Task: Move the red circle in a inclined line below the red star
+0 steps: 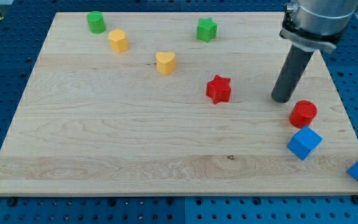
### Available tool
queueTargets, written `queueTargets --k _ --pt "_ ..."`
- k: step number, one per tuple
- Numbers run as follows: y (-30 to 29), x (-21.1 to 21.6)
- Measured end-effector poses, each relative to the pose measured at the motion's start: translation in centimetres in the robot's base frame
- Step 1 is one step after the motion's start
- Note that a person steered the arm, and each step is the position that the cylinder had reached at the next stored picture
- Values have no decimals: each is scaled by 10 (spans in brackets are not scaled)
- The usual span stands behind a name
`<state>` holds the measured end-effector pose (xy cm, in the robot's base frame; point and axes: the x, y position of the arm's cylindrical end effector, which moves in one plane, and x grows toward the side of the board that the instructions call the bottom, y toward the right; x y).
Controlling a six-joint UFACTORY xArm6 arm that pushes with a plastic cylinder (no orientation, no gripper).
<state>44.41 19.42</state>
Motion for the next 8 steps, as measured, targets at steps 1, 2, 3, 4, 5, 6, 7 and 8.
queueTargets --k 1,2,3,4,5,6,7,8 --pt "58 0" --pt "115 33" --pt "111 49" --pt "84 49" --pt "56 49" --pt "78 49" --pt "84 51" --pt "61 51"
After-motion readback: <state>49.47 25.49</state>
